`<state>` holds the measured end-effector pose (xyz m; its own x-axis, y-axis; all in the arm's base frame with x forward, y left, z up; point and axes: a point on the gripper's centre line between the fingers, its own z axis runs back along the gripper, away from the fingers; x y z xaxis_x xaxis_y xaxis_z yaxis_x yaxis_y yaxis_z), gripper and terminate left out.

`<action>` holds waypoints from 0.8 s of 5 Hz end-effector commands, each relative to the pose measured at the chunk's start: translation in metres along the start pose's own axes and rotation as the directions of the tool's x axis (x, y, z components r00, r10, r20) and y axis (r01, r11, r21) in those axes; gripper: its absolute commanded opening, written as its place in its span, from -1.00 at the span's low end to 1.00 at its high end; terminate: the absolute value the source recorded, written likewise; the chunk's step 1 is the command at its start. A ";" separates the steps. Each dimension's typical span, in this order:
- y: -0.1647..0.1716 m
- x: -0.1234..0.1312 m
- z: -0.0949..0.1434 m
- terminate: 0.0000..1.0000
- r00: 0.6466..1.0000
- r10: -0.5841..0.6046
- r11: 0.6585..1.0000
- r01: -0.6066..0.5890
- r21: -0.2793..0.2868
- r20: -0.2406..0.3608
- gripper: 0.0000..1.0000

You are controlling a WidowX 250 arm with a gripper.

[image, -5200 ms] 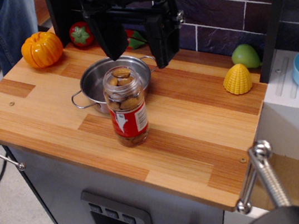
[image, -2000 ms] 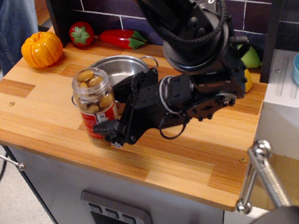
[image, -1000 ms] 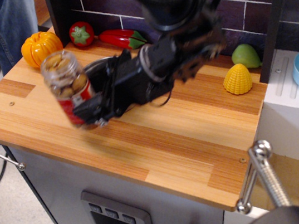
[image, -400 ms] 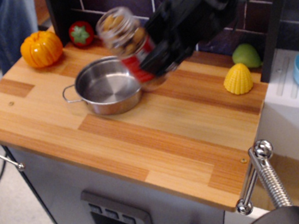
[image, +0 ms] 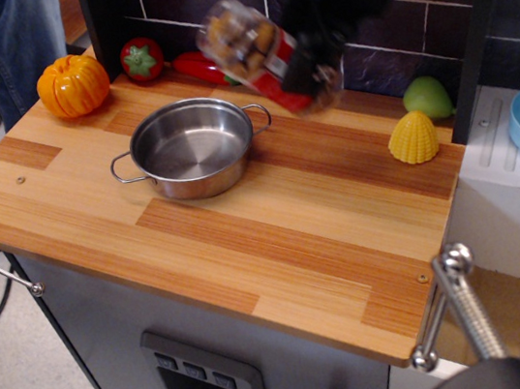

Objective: Pour almonds in pot

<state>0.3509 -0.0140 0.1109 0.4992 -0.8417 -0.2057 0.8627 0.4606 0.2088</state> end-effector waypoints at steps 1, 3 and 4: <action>0.024 -0.030 0.033 -1.00 0.952 0.021 1.000 -0.019 -0.010 0.304 -1.00; 0.021 -0.035 0.037 -1.00 0.831 0.105 0.992 -0.124 -0.003 0.547 -1.00; 0.025 -0.032 0.038 -1.00 0.795 0.140 0.982 -0.188 0.020 0.591 -1.00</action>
<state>0.3579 0.0046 0.1352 0.5073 -0.7600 0.4062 0.7601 0.6167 0.2046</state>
